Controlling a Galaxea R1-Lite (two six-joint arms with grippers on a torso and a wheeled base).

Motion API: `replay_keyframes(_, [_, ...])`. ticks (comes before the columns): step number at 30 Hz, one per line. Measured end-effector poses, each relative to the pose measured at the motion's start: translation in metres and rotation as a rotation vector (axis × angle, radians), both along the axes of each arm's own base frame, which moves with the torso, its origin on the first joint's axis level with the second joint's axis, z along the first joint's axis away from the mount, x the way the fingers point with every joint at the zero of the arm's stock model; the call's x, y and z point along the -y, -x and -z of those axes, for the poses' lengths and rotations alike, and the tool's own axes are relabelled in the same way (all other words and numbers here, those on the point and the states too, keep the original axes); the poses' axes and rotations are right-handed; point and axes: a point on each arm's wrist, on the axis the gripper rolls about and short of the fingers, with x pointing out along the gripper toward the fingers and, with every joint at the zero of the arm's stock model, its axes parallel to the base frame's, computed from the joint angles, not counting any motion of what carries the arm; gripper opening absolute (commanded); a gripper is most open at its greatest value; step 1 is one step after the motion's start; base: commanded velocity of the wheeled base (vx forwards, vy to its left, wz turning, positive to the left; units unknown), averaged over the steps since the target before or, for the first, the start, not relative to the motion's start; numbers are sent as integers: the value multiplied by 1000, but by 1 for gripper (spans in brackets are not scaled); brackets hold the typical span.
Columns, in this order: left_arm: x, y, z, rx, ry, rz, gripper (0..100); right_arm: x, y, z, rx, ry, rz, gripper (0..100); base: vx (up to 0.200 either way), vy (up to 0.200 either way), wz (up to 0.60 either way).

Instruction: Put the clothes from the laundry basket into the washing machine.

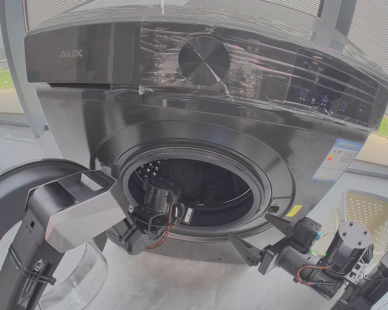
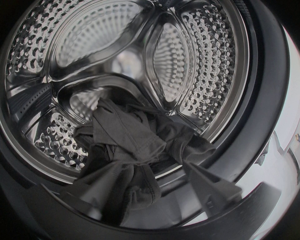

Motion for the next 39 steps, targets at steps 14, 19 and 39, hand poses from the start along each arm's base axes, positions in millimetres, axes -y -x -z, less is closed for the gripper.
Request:
replay_keyframes(14, [2,-12,-6,34,61,-19,0,-1,0,0,2,-1,-1,100,0,0,0])
replay_keyframes(19, [12,-30,-32,147,164,-31,0,-1,0,0,2,-2,-1,100,0,0,0])
replay_keyframes(39, [11,-56,-29,250,214,-72,100,1,1,-4,14,-10,-2,100,0,0,0])
